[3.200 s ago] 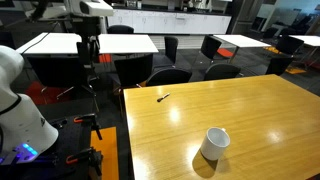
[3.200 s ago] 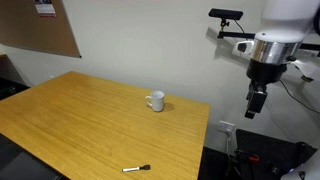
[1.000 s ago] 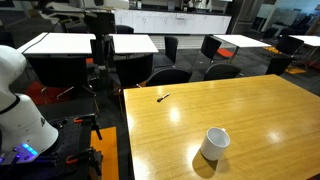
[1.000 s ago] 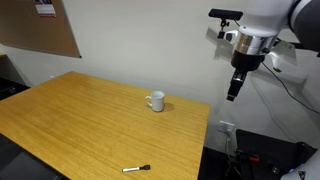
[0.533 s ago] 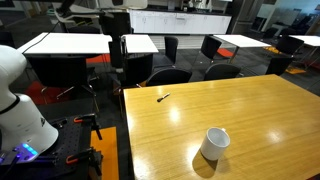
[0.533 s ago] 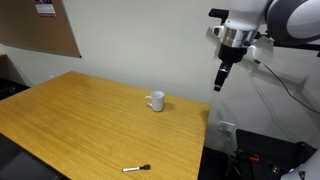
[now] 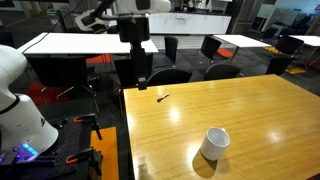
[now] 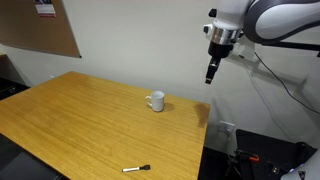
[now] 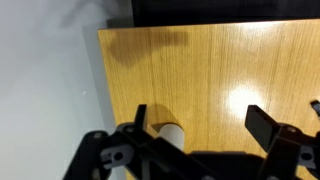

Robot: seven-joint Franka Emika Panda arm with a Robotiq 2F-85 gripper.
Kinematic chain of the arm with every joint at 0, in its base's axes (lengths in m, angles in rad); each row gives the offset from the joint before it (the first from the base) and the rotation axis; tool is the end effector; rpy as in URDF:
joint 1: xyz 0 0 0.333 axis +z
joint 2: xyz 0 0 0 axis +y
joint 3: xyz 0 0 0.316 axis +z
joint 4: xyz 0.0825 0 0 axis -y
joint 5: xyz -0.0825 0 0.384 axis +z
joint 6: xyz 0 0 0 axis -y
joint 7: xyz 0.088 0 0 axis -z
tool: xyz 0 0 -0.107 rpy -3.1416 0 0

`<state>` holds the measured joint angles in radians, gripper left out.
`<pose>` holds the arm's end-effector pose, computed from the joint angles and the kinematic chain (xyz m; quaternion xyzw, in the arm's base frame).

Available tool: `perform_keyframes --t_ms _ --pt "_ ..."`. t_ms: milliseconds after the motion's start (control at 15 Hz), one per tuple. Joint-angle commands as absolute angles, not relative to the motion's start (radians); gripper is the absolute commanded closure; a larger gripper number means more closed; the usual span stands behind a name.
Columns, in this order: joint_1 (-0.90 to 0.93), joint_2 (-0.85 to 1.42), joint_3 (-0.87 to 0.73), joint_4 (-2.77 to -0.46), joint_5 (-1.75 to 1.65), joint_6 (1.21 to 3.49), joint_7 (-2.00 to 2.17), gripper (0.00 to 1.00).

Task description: Move the mug forward then put the marker inside the mug

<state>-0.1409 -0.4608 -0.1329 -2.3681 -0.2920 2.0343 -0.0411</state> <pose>0.4042 -0.1351 0.5083 0.9911 -0.0535 0.0463 0.1130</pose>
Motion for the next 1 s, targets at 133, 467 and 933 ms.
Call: perform_keyframes --t_ms 133,467,933 --pt "-0.152 -0.307 -0.158 -2.289 -0.303 2.093 -0.099 0.00" --pt "-0.163 -0.232 -0.152 -2.276 -0.332 2.182 -0.081 0.00" --pt "-0.158 -0.222 -0.151 -2.289 -0.321 2.181 -0.076 0.00"
